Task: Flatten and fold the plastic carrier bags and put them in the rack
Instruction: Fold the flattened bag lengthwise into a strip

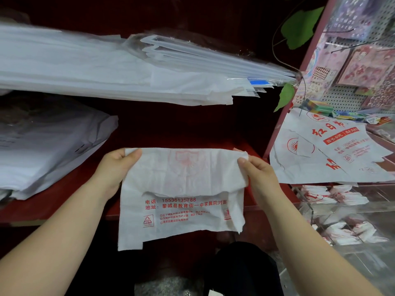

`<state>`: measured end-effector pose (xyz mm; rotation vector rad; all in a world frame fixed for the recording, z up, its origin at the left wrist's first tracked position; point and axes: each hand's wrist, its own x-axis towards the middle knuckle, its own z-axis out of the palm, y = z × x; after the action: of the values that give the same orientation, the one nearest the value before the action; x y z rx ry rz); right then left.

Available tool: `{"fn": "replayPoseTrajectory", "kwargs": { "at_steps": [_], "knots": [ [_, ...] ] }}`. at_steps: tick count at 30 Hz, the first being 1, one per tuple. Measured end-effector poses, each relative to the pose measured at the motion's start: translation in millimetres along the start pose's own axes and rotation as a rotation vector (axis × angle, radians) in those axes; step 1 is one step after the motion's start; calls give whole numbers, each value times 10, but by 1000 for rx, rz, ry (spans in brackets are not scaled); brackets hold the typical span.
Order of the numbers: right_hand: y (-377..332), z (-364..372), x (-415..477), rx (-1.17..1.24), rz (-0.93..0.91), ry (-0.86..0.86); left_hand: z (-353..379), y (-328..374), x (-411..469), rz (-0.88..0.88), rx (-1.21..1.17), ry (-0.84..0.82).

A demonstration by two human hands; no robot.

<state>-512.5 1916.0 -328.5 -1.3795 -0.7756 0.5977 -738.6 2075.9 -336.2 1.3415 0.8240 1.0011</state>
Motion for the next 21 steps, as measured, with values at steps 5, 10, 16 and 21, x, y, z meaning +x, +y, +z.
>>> {"fn": "replayPoseTrajectory", "kwargs": {
  "at_steps": [5,10,16,21],
  "knots": [
    [-8,55,8,7,59,103,35,-42,-22,-28,43,73],
    [49,113,42,12,84,201,126,-76,35,-35,118,268],
    [197,203,201,-305,53,345,234,-183,245,-32,371,306],
    [391,268,372,-584,137,409,353,-285,215,42,637,132]
  ]
}}
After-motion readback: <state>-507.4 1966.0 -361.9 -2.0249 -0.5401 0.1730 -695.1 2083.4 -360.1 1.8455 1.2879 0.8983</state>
